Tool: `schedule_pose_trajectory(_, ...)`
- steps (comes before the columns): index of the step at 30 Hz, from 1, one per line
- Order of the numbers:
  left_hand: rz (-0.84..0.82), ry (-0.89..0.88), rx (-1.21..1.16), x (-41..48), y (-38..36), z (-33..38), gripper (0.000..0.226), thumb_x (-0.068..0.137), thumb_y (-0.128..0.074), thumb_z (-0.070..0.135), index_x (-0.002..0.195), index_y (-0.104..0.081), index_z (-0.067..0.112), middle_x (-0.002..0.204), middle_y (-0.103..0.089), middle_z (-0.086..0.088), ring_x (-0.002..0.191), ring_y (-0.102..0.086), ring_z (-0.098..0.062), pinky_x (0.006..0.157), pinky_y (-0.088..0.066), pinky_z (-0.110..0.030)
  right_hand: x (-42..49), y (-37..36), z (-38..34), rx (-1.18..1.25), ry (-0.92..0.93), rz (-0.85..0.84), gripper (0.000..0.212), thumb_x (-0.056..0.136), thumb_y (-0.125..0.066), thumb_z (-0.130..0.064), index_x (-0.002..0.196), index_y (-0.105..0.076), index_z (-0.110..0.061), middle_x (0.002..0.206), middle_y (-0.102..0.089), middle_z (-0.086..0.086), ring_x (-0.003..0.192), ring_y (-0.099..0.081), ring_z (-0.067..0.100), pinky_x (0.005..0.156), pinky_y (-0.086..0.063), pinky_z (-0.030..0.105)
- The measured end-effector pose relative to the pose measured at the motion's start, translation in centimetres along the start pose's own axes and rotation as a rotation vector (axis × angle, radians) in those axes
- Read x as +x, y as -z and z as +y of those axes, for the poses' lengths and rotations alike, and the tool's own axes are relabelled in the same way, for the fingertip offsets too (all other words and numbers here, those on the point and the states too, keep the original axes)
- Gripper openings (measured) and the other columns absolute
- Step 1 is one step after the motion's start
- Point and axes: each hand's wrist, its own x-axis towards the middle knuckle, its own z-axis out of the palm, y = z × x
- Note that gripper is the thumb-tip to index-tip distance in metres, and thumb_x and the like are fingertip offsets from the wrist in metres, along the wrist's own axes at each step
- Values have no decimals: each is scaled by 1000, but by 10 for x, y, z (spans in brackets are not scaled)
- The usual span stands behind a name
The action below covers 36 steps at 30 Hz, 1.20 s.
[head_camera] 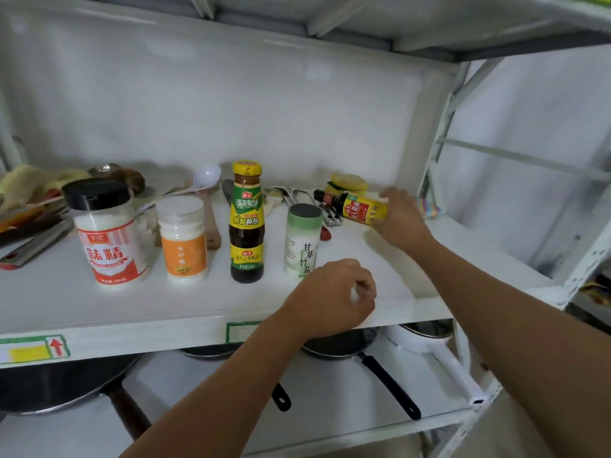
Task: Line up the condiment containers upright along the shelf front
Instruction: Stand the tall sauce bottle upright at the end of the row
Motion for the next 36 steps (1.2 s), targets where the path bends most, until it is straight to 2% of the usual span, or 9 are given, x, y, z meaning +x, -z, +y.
schedule_pose_trajectory(4, -12, 37, 59, -2, 0, 4, 15, 88, -58, 35, 95, -71, 30, 93, -61, 10, 84, -62, -9, 79, -56, -35, 49, -9, 4, -251, -30, -169, 69, 89, -71, -43, 145, -44, -13, 138, -59, 18, 127, -56, 40, 107, -43, 52)
schedule_pose_trajectory(8, -11, 5, 58, -3, 0, 4, 14, 88, -62, 37, 96, -71, 29, 90, -60, 9, 80, -61, -10, 75, -56, -34, 73, -12, 4, -252, 4, -304, 71, 86, -80, -40, 141, -49, -9, 129, -65, 15, 117, -63, 35, 85, -46, 34)
schedule_pose_trajectory(11, 8, -25, 92, -3, -1, 4, 14, 88, -60, 38, 95, -69, 29, 85, -59, 9, 75, -58, -9, 69, -52, -29, 82, -13, 8, -356, 24, -306, 74, 72, -84, -58, 125, -62, -12, 109, -67, 9, 99, -64, 29, 76, -46, 32)
schedule_pose_trajectory(14, 23, -35, 119, -3, -2, 4, 13, 89, -59, 39, 95, -67, 29, 83, -56, 9, 73, -57, -10, 66, -50, -28, 78, -17, 7, -353, -38, -316, 71, 69, -81, -68, 106, -58, -13, 93, -60, 4, 89, -60, 26, 71, -44, 32)
schedule_pose_trajectory(19, 42, -50, 131, -5, -1, 6, 12, 89, -60, 38, 94, -65, 29, 80, -55, 8, 71, -55, -11, 65, -47, -27, 58, -11, 4, -358, -102, -234, 74, 72, -78, -67, 116, -58, -12, 96, -61, 5, 93, -61, 26, 76, -53, 35)
schedule_pose_trajectory(25, 30, -13, 123, -6, 1, 10, 9, 87, -61, 35, 87, -64, 27, 69, -47, 11, 66, -50, -11, 60, -40, -27, 9, 3, 9, -98, -183, -57, 74, 80, -73, -67, 123, -51, -11, 101, -58, 6, 91, -58, 28, 73, -47, 38)
schedule_pose_trajectory(31, 78, 107, 34, -9, 2, 8, 17, 86, -55, 25, 76, -68, 18, 60, -57, 8, 58, -55, -11, 59, -54, -34, -61, 12, -18, 530, -88, 90, 46, 98, -60, -55, 124, -47, -20, 110, -64, 5, 98, -66, 27, 83, -55, 44)
schedule_pose_trajectory(33, 88, 133, 31, -13, 4, 10, 20, 88, -54, 26, 79, -70, 17, 65, -63, 5, 63, -59, -14, 63, -57, -39, -80, 15, -35, 695, -99, 77, 41, 100, -62, -46, 129, -41, -26, 119, -62, 4, 103, -65, 22, 84, -53, 36)
schedule_pose_trajectory(36, 119, 171, 2, -20, 9, 12, 19, 92, -57, 24, 83, -72, 15, 70, -67, 1, 68, -63, -17, 67, -57, -41, -99, 16, -54, 810, -98, 90, 56, 99, -67, -34, 144, -38, -17, 122, -59, 2, 101, -63, 12, 79, -49, 23)
